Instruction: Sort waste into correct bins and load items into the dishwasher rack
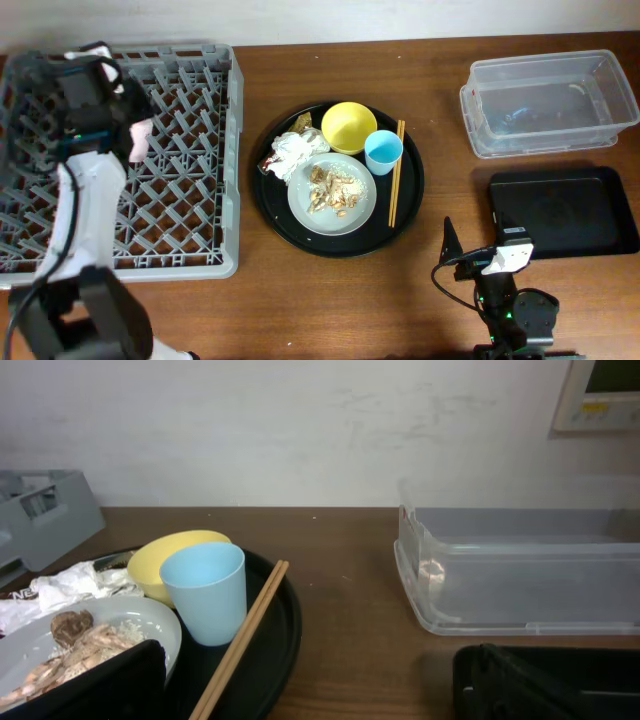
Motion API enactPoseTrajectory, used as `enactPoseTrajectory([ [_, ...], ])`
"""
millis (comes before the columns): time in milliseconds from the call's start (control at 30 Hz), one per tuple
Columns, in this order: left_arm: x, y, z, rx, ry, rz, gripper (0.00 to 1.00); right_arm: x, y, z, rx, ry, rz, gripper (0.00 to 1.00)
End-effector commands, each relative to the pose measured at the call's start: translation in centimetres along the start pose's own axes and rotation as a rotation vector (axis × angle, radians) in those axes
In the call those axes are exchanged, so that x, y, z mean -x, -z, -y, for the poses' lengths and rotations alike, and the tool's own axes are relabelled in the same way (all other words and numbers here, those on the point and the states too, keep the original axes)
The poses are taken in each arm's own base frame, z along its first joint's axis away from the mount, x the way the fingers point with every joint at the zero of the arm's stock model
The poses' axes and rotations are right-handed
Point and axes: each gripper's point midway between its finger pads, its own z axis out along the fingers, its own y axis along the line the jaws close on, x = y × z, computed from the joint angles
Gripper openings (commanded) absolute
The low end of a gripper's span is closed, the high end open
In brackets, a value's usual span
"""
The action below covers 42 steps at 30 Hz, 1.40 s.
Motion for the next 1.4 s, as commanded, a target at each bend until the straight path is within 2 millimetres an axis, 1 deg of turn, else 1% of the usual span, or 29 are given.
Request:
enactPoseTrajectory([
  [0,-5.6,-6.0,0.2,-0.021,-0.005,-0.134,0.01,-0.3,0.0,0.0,0.003,-0.008,-0.003,0.98],
  [67,-6.4,-6.9,-0.9,0.019,-0.003,-0.151,0.01,-0.3,0.0,0.0,0.003,-0.008,-0.003,0.98],
  [100,-6.6,-7.1,-2.0,0.062,-0.001,-0.153,0.01,-0.3,0.0,0.0,0.003,-0.008,-0.003,0.98],
  [133,-6.5,-7.1,-3.1,0.109,0.001,-0.149,0.01,-0.3,0.0,0.0,0.003,-0.008,-0.003,0.98],
  [167,-6.5,-7.1,-3.7,0.121,-0.012,-0.150,0.01,-0.3,0.0,0.0,0.003,-0.008,-0.003,0.98],
  [233,-7.3,-7.0,-4.5,0.132,-0.046,-0.185,0.01,-0.3,0.0,0.0,0.003,-0.008,-0.003,0.98],
  [333,-7.7,-6.5,-6.2,0.201,-0.051,-0.209,0.01,-0.3,0.0,0.0,0.003,-0.008,-0.003,0.98],
  [367,-7.8,-6.2,-6.2,0.202,-0.052,-0.217,0.01,-0.3,0.0,0.0,0.003,-0.008,-0.003,0.98],
  [433,-7.9,-5.1,-6.2,0.204,-0.054,-0.242,0.01,-0.3,0.0,0.0,0.003,-0.008,-0.003,0.98],
  [467,-7.5,-4.2,-6.8,0.246,-0.018,-0.236,0.01,-0.3,0.0,0.0,0.003,-0.008,-0.003,0.98],
  [500,-6.4,-2.6,-7.7,0.310,0.028,-0.206,0.01,-0.3,0.0,0.0,0.003,-0.008,-0.003,0.98],
  [600,-5.1,-0.2,-7.5,0.301,0.032,-0.189,0.01,-0.3,0.0,0.0,0.003,-0.008,-0.003,0.98],
  [633,-5.1,-0.1,-7.4,0.293,0.032,-0.191,0.01,-0.3,0.0,0.0,0.003,-0.008,-0.003,0.98],
  [700,-5.2,-0.4,-6.3,0.232,0.039,-0.196,0.01,-0.3,0.0,0.0,0.003,-0.008,-0.003,0.98],
  [733,-4.6,-0.8,-4.2,0.108,0.049,-0.179,0.01,-0.3,0.0,0.0,0.003,-0.008,-0.003,0.98],
  [767,-4.1,-1.0,-3.2,0.054,0.055,-0.157,0.01,-0.3,0.0,0.0,0.003,-0.008,-0.003,0.98],
  [833,-3.6,-1.6,-3.1,0.047,0.056,-0.134,0.01,-0.3,0.0,0.0,0.003,-0.008,-0.003,0.98],
  [900,-4.4,-2.5,-3.3,0.053,0.056,-0.151,0.01,-0.3,0.0,0.0,0.003,-0.008,-0.003,0.98],
  [1000,-6.5,-5.0,-3.6,0.062,0.039,-0.195,0.01,-0.3,0.0,0.0,0.003,-0.008,-0.003,0.98],
  [1067,-7.2,-5.9,-4.1,0.072,0.044,-0.207,0.01,-0.3,0.0,0.0,0.003,-0.008,-0.003,0.98],
  [1167,-7.8,-6.2,-5.5,0.097,0.060,-0.225,0.01,-0.3,0.0,0.0,0.003,-0.008,-0.003,0.98],
  [1300,-8.4,-5.9,-8.1,0.137,0.094,-0.248,0.01,-0.3,0.0,0.0,0.003,-0.008,-0.003,0.98],
  [1367,-9.2,-5.6,-8.7,0.144,0.102,-0.281,0.01,-0.3,0.0,0.0,0.003,-0.008,-0.003,0.98],
])
